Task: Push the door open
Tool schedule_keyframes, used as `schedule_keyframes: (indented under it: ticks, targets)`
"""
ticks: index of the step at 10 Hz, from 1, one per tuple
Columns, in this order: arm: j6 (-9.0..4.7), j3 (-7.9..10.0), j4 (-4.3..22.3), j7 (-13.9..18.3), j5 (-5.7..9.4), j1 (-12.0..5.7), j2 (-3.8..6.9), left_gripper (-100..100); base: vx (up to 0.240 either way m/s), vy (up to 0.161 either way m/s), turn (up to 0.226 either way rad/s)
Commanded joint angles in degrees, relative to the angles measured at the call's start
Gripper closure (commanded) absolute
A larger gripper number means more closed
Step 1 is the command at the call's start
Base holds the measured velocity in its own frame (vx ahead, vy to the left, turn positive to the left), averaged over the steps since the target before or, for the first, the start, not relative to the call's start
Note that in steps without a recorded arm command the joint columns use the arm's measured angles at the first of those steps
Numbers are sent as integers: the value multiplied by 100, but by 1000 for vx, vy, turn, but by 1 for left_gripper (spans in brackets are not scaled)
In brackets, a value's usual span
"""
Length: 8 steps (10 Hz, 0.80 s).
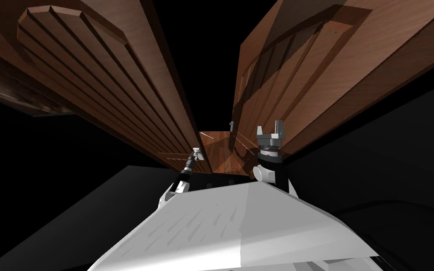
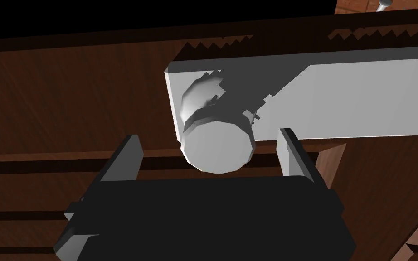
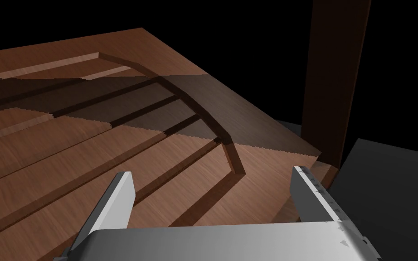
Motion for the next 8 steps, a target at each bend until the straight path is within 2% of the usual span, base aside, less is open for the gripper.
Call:
schedule_keyframes:
  ticks: [1,2,3,8]
  targets:
    - [23,31,122,18,-23,-99,-65,-100,190,-27,-42]
    - [20,21,76,13,-12,-68,-37,-100,83,-13,-7]
    - [20,21,76,13,-12,-68,-37,100,-8,2,9]
    - [20,21,76,13,-12,-68,-37,100,-11,2,-5]
